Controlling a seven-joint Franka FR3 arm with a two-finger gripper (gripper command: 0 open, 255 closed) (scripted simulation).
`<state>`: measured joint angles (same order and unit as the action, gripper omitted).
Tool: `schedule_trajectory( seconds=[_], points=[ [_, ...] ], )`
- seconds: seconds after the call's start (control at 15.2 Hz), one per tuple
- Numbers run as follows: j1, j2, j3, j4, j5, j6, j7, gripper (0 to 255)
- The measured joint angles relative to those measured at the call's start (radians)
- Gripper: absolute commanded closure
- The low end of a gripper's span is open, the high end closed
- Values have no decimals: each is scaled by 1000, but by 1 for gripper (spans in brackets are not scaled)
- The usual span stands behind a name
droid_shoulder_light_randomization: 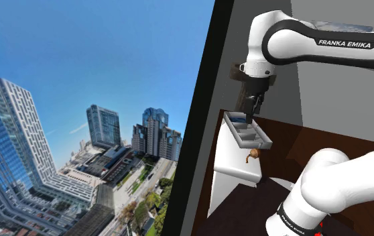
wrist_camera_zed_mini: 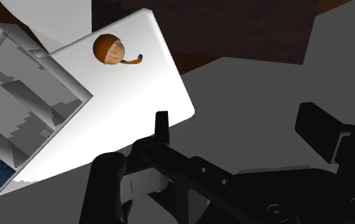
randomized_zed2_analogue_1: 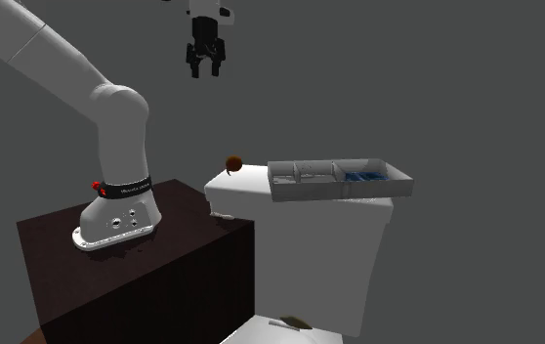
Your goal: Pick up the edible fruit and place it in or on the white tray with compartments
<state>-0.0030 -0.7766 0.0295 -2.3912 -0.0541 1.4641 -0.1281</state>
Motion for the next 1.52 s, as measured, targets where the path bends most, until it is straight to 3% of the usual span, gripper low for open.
schedule_trajectory(
  seconds=[0.2,0.86,1.39,1.52],
  points=[
    [-9,-11,-28,-34,-12,25,-25,0],
    [-95,-34,-258,-281,-113,264,-211,0],
    [-158,116,-471,-377,-191,507,-377,0],
    [-163,137,-494,-391,-199,541,-395,0]
  ],
)
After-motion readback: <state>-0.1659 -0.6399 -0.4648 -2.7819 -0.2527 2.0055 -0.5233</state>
